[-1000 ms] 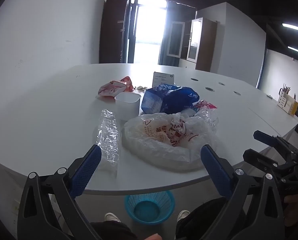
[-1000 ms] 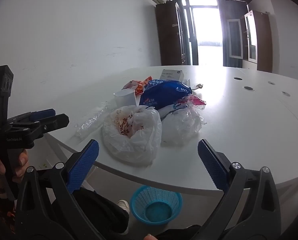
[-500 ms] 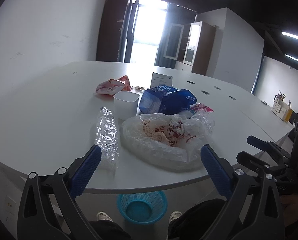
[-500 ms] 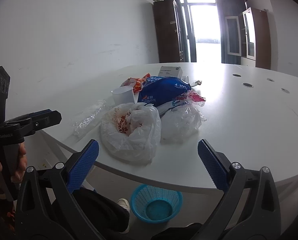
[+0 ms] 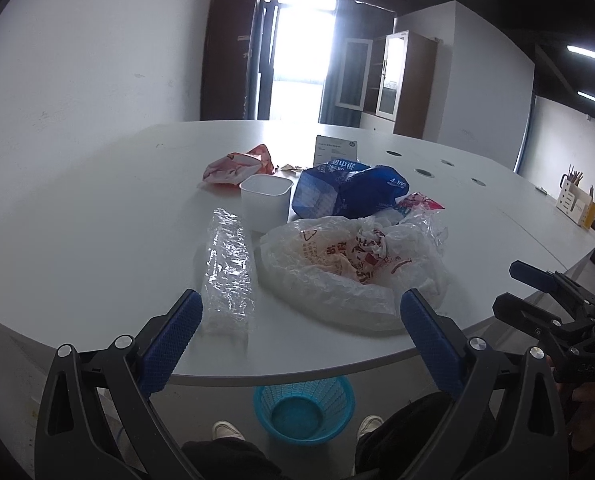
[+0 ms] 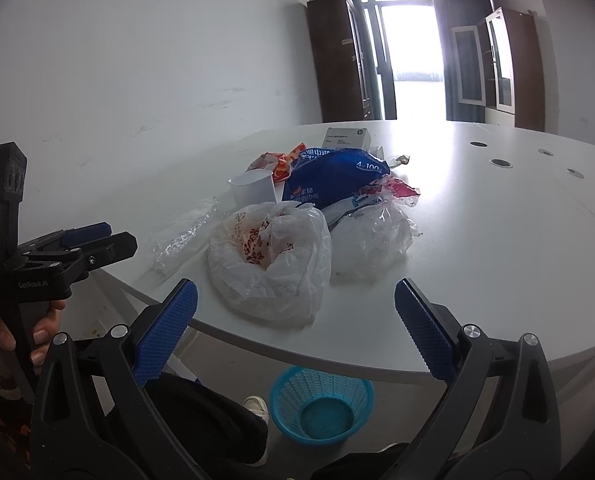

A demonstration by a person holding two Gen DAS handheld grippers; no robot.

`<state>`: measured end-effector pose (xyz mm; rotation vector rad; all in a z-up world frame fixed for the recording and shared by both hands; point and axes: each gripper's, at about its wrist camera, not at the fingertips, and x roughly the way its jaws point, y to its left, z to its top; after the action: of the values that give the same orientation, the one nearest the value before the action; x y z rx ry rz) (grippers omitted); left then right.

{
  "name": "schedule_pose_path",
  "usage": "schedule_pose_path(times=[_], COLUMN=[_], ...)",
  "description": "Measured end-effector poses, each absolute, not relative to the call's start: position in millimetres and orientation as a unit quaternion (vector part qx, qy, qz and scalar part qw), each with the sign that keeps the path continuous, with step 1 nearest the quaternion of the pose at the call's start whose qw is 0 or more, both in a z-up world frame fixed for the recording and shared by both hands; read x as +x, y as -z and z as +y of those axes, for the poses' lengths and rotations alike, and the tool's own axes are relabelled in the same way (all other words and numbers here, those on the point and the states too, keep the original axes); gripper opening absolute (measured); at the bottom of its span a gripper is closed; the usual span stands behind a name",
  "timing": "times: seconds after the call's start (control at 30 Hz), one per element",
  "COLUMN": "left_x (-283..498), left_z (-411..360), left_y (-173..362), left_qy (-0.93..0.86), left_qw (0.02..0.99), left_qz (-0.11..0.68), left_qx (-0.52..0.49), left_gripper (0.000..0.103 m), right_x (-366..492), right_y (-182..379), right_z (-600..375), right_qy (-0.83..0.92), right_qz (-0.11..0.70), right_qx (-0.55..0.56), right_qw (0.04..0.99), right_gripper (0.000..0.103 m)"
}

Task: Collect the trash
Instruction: 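Move both tools toward the clear plastic bag and white red-printed bag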

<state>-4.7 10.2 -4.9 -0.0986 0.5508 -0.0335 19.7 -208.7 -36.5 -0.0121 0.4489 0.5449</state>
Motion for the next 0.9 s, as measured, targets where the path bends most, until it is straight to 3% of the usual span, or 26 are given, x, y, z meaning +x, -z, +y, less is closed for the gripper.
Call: schedule_pose_path(times=[0.9], left_x=[-4.9], left_z=[16.6], left_y=[6.3], left_qy=[0.005], left_qw=[0.962], left_qz=[0.269], left_qx=[-0.047], left_gripper=[0.097], right_x=[24.5], right_y=[41.3], right_z=[-208.4], right_qy=[-0.268], right_qz=[0.235], right_qx=[0.004], right_qw=[0.934], right_gripper=[0.094])
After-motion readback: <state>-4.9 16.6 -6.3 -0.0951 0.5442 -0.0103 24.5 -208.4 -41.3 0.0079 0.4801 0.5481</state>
